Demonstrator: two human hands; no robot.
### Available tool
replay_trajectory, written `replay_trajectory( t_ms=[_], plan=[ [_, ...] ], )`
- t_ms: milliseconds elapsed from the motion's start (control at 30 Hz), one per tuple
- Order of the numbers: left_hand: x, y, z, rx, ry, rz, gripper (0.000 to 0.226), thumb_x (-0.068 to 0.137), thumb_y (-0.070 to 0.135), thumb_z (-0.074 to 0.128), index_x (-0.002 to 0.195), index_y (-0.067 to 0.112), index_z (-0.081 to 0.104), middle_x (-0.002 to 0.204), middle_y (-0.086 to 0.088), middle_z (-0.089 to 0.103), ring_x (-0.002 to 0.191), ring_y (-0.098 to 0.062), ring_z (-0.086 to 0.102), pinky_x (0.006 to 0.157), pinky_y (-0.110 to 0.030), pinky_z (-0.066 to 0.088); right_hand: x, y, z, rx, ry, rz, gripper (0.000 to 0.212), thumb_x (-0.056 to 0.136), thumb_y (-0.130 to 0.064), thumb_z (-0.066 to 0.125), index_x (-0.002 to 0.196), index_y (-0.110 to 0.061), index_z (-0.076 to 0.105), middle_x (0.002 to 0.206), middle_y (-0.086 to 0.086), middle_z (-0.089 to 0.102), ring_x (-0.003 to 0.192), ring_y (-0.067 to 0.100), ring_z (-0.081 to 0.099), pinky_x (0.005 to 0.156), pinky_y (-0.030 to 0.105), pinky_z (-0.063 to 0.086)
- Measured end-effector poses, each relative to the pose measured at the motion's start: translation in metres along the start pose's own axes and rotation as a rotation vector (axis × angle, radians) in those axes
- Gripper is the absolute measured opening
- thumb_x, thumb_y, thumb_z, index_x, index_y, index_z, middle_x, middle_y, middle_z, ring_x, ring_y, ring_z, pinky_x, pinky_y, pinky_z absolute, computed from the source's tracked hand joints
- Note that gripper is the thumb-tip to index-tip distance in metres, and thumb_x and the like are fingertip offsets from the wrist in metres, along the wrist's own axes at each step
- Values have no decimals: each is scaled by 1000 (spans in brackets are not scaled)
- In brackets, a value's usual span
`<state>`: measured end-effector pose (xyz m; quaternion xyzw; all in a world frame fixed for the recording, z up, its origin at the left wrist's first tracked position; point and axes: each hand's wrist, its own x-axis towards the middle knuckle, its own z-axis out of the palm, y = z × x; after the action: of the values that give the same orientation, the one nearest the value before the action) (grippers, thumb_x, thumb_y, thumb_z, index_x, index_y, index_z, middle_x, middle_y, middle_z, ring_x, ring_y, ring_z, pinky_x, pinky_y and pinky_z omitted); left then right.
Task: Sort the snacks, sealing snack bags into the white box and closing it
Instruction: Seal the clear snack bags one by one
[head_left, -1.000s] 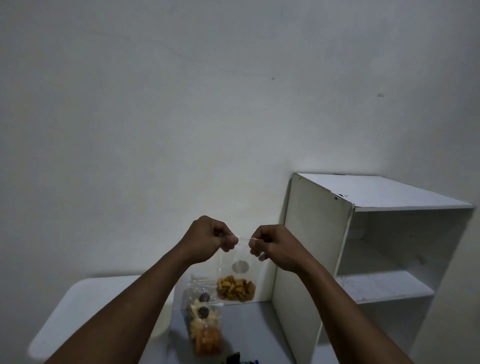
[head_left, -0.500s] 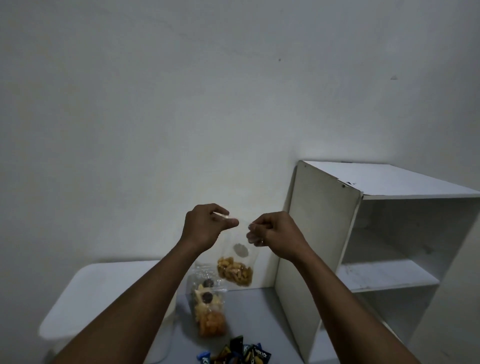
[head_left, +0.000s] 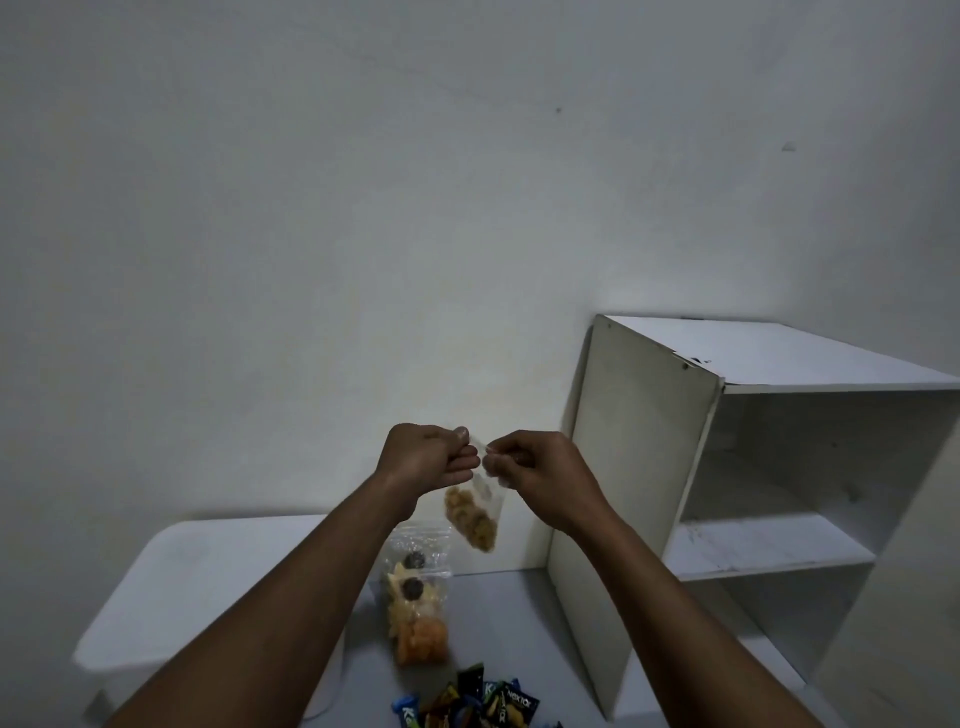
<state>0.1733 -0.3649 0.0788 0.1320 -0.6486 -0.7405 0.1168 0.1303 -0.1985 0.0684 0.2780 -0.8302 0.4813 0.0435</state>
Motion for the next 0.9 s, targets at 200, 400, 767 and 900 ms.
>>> replay_trajectory(
  t_ms=[200,400,767,900],
  plan=[
    [-1,-8,-2,113,-126,90,27,95,16,63,95,-10,68,83,-15,68,71,-18,68,68,-30,62,-8,-18,-6,358,-70,160,28,96,-19,65,96,8,70,88,23,75,76,23,75,65,26,58],
    [-7,-10,-7,235,-215,43,21,101,14,51,87,3,62,86,-13,63,79,-20,65,73,-33,60,-14,-16,-1,349,-103,267,18,96,-2,56,98,13,66,92,28,73,71,23,72,66,29,61],
    [-15,-31,-24,286,-249,48,23,99,12,55,82,0,66,98,-29,69,93,-35,71,75,-36,61,-27,-15,15,271,-177,298,13,91,1,60,95,10,69,91,28,73,70,20,71,64,26,59],
    [-17,-35,-26,266,-255,18,21,99,8,54,83,1,65,94,-26,69,88,-33,70,71,-34,61,-34,-13,18,322,-194,330,15,91,6,55,96,8,69,82,19,71,67,17,70,67,27,58]
  ],
)
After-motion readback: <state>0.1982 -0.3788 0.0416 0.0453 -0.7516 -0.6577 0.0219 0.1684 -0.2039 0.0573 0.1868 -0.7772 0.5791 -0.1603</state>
